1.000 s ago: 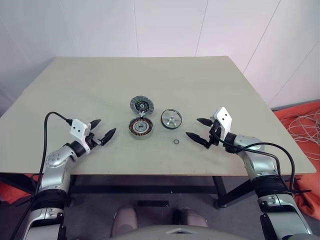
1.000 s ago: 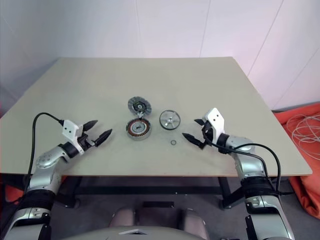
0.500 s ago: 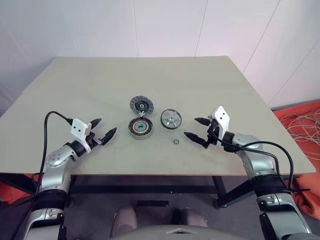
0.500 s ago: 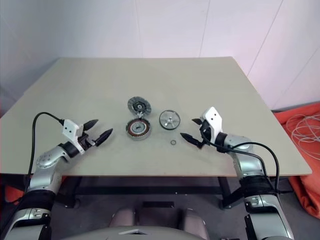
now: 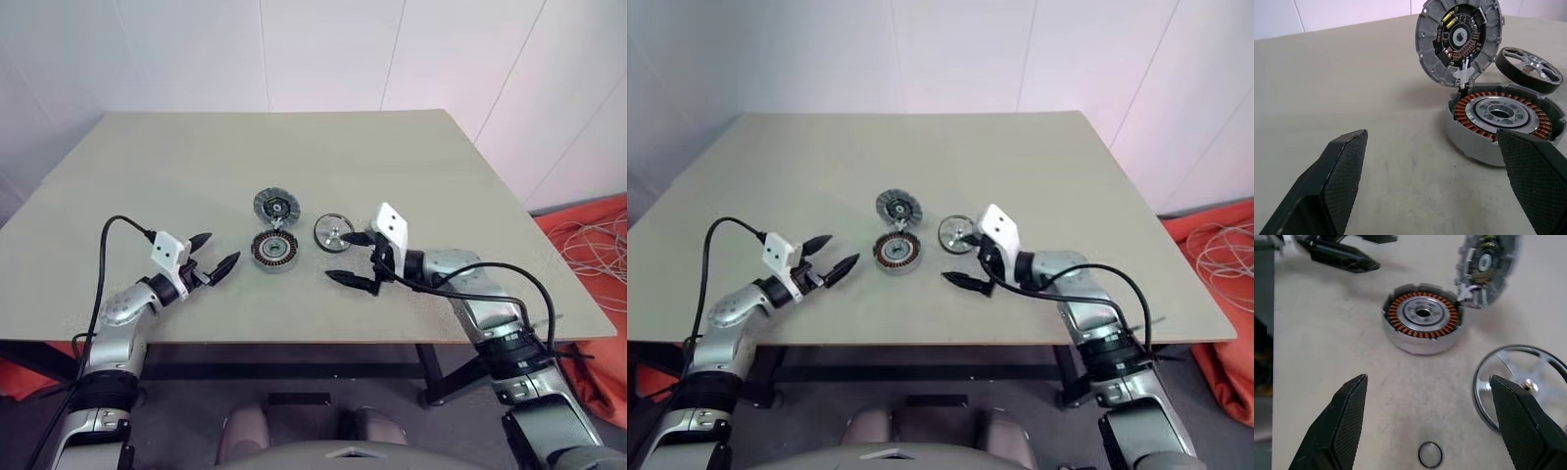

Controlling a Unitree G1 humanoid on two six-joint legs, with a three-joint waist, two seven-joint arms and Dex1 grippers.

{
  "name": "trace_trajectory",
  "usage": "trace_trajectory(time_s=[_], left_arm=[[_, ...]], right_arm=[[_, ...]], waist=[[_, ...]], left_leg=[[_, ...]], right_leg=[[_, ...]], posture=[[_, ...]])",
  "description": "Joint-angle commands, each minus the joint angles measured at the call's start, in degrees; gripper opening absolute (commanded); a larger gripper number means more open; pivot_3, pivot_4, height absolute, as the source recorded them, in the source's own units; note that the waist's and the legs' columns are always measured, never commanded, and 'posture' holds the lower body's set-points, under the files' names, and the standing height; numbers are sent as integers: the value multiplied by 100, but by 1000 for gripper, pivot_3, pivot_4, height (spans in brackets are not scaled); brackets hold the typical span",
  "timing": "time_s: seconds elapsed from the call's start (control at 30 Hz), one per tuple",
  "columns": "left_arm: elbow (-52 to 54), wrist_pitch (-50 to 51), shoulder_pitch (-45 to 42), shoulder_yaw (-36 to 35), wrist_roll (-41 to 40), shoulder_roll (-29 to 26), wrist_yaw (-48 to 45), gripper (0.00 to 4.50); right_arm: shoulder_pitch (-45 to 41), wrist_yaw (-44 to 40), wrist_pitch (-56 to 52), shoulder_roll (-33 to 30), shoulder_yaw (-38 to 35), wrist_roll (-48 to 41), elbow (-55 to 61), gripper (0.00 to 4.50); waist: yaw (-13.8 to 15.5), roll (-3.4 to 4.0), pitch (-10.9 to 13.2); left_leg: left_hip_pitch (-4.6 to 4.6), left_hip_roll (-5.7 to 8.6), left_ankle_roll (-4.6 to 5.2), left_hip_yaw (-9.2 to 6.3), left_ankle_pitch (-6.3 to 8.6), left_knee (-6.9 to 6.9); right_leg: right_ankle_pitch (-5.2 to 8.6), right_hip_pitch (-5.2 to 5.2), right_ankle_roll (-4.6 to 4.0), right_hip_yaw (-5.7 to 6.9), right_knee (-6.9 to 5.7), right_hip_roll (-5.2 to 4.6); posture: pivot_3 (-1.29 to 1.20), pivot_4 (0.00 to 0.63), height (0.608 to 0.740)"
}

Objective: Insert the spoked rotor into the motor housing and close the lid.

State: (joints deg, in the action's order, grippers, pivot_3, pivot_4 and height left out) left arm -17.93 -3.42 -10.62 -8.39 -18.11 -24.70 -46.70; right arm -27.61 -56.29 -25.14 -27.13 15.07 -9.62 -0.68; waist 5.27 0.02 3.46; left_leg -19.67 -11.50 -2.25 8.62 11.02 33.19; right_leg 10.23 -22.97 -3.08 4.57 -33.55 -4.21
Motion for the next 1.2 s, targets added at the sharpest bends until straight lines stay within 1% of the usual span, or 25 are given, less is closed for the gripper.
trace_trajectory(time_s=[0.03, 0.1, 0.23, 0.33, 0.47, 0.73, 0.8, 1.03, 1.1, 1.17, 1.2], left_arm=[[444, 86, 66, -66, -155, -85, -69, 4472], [613, 148, 166, -74, -185, -91, -62, 4472], [997, 261, 467, -134, -221, -154, -43, 4472], [1177, 302, 643, -218, -248, -172, 29, 4472], [1221, 283, 695, -274, -221, -139, 147, 4472], [1153, 229, 615, -188, -197, -42, 246, 4472], [1134, 222, 597, -183, -194, -34, 245, 4472], [974, 177, 435, -154, -163, -9, 231, 4472], [956, 158, 431, -153, -158, -4, 224, 4500], [950, 145, 430, -150, -154, 4, 224, 4500], [941, 138, 426, -147, -152, 7, 225, 4500]], right_arm=[[-816, -205, -526, -15, 522, 317, 126, 4500], [-1168, -380, -488, 55, 800, 442, -98, 4500], [-1898, -807, 69, 134, 1573, 1070, -873, 4500], [-2397, -1106, 602, 324, 1980, 1423, -1347, 4500], [-2769, -1274, 1177, 594, 2343, 1873, -1874, 4500], [-3182, -1454, 1916, 970, 2767, 2666, -2643, 4500], [-3240, -1428, 2025, 1042, 2791, 2793, -2807, 4500], [-3418, -1326, 2436, 1357, 2835, 3229, -3497, 4500], [-3453, -1288, 2560, 1425, 2852, 3367, -3650, 4098], [-3497, -1244, 2663, 1506, 2869, 3485, -3808, 3560], [-3523, -1216, 2709, 1550, 2875, 3536, -3898, 3196]], waist=[[6, 0, 0], [11, 0, 0], [20, -1, 0], [5, 0, 2], [-5, 0, 2], [-8, 0, 2], [-10, 0, 2], [-33, 1, 2], [-47, 1, 3], [-77, 1, 3], [-94, 1, 3]], left_leg=[[1, -1, 0, 1, 0, 0], [3, -2, -1, 1, 0, 0], [-3, -3, -1, 0, 0, 0], [-15, -2, 1, 1, 1, 0], [-15, -6, 0, 2, 1, 0], [-8, -7, -1, 0, 1, 4], [-7, -8, -1, 1, 1, 4], [-8, -8, -2, 0, 1, 4], [-9, -8, -1, 0, 1, 4], [-8, -8, -1, 1, 1, 4], [-8, -9, -1, 0, 1, 4]], right_leg=[[0, 0, 0, 0, -1, 0], [0, 1, 0, 0, -7, 0], [-1, -1, -2, 0, -10, 0], [-3, -15, -10, -1, -14, 0], [-5, -20, -21, -1, -22, 1], [-4, -14, -21, -4, -27, 1], [-13, -14, -36, -4, -30, 2], [-19, -15, -47, -4, -30, 2], [-20, -15, -48, -3, -30, 2], [-21, -15, -50, -4, -30, 2], [-21, -15, -50, -4, -32, 2]], posture=[[0, 0, 740], [0, 0, 740], [0, 0, 740], [0, 0, 740], [0, 0, 740], [0, 0, 740], [0, 0, 740], [0, 0, 740], [0, 0, 740], [0, 0, 740], [0, 0, 740]])
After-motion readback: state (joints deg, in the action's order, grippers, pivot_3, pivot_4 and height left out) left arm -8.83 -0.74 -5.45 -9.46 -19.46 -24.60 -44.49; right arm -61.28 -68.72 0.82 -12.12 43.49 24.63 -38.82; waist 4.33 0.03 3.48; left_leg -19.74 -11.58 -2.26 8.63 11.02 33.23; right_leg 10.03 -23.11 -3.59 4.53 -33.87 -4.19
